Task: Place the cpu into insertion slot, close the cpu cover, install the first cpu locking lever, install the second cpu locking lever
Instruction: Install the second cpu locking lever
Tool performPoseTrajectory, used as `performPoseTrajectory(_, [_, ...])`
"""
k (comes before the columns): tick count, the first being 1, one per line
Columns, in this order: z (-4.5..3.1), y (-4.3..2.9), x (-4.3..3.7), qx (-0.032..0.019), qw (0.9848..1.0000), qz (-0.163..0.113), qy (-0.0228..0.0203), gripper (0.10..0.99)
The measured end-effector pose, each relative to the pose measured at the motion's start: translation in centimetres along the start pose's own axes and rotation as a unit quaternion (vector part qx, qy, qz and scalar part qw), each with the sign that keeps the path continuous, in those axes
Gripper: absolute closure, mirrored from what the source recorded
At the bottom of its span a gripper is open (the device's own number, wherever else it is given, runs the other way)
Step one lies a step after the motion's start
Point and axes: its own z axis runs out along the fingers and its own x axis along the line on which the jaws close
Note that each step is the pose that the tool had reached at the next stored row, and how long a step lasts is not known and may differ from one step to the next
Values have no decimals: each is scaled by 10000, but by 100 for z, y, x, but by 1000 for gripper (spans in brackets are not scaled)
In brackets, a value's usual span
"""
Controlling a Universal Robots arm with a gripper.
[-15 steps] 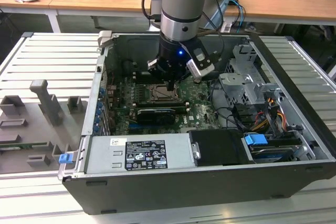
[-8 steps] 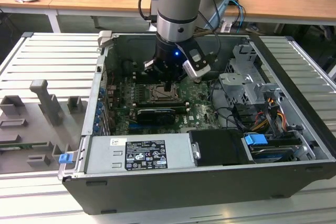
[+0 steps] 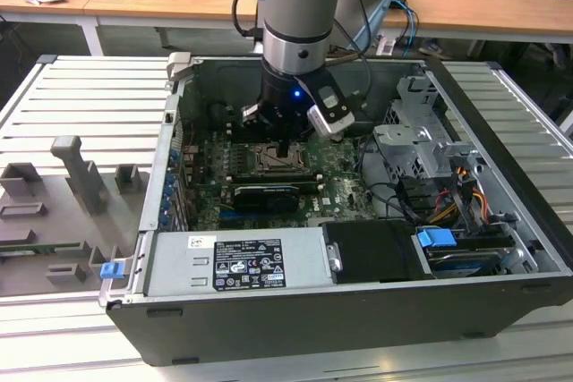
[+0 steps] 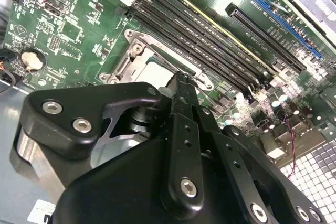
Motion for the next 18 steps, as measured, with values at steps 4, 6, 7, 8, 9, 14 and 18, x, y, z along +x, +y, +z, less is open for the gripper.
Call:
performPoseTrajectory(4, [16,-1,15,0,10000,0,0,980])
performPoseTrajectory(6, [24,-1,19,0,10000,0,0,980])
performPoseTrajectory(7, [28,-2,21,0,10000,0,0,980])
performPoseTrajectory(8, [32,-3,24,0,10000,0,0,980])
performPoseTrajectory(9, [40,-4,27,-1,10000,0,0,980])
performPoseTrajectory(14, [80,-82,81,-22,10000,1,-2,980])
performPoseTrajectory(18, [103,-88,129,-38,10000,0,-3,980])
